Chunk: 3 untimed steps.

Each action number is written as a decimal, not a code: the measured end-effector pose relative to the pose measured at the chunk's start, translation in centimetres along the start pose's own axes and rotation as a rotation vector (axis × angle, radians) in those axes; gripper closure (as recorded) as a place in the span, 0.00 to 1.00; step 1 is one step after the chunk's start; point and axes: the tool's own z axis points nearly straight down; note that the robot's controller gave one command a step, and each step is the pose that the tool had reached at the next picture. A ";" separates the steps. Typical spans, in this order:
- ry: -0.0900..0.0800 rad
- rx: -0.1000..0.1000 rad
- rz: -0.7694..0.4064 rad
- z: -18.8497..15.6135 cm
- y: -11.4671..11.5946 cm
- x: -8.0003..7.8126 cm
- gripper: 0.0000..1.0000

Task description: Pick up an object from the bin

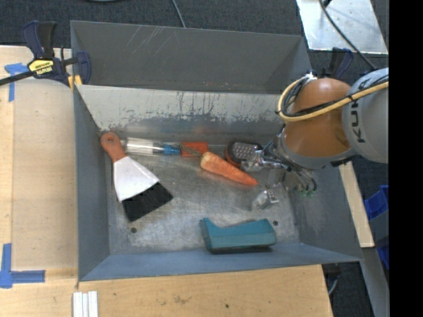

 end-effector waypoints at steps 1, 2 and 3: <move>-0.006 -0.001 -0.074 0.7 9.1 -3.2 1.00; -0.006 -0.001 -0.074 0.7 9.1 -3.2 1.00; -0.013 0.001 -0.276 -14.7 9.6 -1.0 1.00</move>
Offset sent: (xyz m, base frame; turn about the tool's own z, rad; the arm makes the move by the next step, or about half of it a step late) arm 0.0000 0.0000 0.0000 0.0000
